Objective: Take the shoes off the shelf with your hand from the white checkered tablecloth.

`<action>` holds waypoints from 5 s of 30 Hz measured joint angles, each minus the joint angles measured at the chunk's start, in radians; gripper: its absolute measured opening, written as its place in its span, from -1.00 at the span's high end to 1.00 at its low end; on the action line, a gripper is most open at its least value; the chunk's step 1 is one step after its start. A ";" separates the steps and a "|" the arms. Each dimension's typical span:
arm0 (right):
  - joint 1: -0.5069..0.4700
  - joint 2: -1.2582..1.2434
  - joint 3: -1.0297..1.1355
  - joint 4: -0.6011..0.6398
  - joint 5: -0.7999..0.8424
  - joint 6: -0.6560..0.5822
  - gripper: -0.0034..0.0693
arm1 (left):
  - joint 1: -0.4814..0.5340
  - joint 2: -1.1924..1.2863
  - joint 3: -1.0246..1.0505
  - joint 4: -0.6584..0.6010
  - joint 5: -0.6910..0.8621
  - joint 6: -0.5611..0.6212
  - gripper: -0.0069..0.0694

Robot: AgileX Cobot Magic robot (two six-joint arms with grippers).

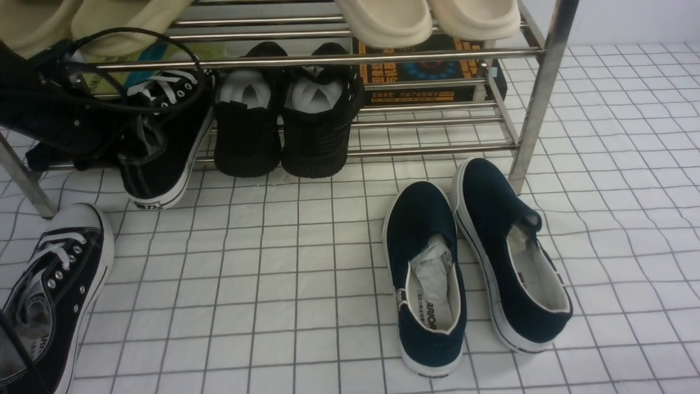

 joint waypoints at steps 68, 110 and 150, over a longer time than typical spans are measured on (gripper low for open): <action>0.000 0.000 0.000 0.000 0.000 0.000 0.25 | -0.002 -0.367 0.458 0.253 0.303 -0.166 0.37; 0.000 0.000 0.000 0.000 0.000 0.000 0.25 | -0.002 -1.695 1.107 -0.056 -0.279 -0.054 0.81; 0.000 0.000 0.000 0.000 0.000 0.000 0.25 | -0.089 -1.863 1.426 0.550 -0.254 -0.336 0.71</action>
